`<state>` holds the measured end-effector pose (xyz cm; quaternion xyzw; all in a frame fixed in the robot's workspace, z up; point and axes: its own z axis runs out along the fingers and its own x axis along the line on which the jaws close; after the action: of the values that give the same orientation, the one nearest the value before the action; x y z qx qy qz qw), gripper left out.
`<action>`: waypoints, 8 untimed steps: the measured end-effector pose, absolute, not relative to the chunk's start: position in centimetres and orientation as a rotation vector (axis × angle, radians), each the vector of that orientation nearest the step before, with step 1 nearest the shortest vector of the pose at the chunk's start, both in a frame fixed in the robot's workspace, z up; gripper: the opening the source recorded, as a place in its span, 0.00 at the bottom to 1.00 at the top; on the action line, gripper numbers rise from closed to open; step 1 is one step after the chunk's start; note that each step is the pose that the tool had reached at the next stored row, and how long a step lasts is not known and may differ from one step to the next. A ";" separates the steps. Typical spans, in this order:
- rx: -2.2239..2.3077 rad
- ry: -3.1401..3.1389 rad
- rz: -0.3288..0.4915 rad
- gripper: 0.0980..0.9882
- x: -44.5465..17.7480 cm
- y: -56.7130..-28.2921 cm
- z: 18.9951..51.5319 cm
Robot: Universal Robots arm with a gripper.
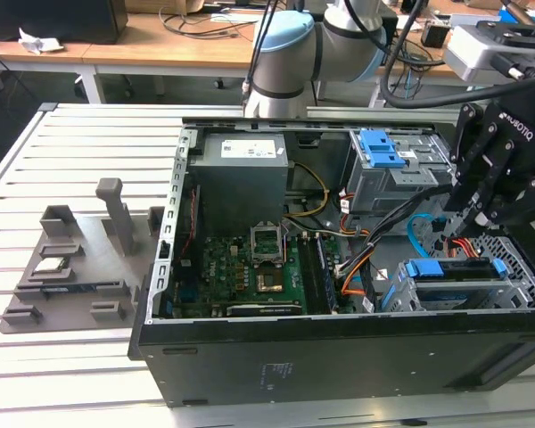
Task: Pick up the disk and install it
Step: 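Insert the second disk wire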
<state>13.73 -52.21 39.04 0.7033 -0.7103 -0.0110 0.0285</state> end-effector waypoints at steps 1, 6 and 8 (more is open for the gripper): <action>2.170 -2.192 -0.034 0.36 13.7 -52.2 39.0; 2.173 -2.189 -0.034 0.36 13.6 -51.4 38.5; 2.175 -2.187 -0.034 0.36 13.4 -50.9 38.2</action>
<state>13.45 -50.95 38.18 0.7048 -0.7088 -0.0109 0.0285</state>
